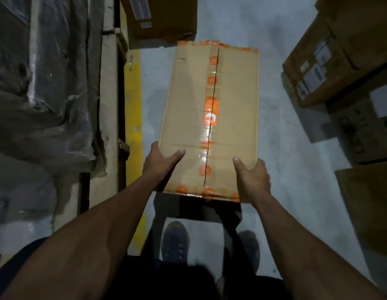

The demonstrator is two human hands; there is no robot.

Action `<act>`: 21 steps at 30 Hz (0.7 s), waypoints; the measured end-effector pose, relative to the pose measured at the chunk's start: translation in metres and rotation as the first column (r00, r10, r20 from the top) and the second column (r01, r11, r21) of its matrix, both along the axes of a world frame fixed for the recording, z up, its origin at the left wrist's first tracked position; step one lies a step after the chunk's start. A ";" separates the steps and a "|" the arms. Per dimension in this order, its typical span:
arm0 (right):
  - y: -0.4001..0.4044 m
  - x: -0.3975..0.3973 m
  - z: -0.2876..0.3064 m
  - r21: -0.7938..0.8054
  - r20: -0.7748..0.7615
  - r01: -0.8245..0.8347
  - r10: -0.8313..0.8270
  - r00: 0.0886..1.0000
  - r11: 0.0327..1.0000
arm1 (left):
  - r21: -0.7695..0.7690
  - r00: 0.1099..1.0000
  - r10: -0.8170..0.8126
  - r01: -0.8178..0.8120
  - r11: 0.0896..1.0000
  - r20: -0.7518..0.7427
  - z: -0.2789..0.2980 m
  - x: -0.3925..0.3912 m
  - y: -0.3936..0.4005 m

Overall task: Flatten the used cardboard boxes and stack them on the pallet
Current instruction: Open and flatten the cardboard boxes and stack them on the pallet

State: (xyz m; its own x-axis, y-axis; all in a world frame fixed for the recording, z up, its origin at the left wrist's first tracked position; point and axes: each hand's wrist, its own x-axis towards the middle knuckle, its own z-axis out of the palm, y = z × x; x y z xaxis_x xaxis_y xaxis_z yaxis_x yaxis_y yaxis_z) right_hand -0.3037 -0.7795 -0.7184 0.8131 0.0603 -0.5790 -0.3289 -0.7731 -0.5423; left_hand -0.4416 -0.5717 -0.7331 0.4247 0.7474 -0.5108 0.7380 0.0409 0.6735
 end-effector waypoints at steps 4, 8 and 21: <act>-0.022 -0.035 0.000 0.029 -0.067 0.085 -0.083 0.994 0.996 | -0.135 0.999 0.039 -0.039 0.990 -0.007 -0.004 -0.044 -0.021; -0.023 -0.044 0.003 0.091 -0.080 0.141 -0.133 0.988 0.986 | -0.163 0.996 0.085 -0.087 0.983 -0.018 -0.019 -0.055 -0.021; -0.030 -0.058 0.118 0.096 0.219 0.034 -0.054 0.974 0.995 | 0.270 0.972 -0.233 0.231 0.935 -0.025 0.135 -0.041 -0.022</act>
State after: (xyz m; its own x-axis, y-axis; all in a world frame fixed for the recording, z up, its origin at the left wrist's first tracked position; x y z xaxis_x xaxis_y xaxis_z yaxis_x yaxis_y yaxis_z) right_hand -0.3619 -0.8093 -0.6006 0.9231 0.0659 -0.3788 -0.2257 -0.7047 -0.6726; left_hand -0.4830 -0.5939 -0.5977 0.6058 0.7365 -0.3008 0.7004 -0.3145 0.6407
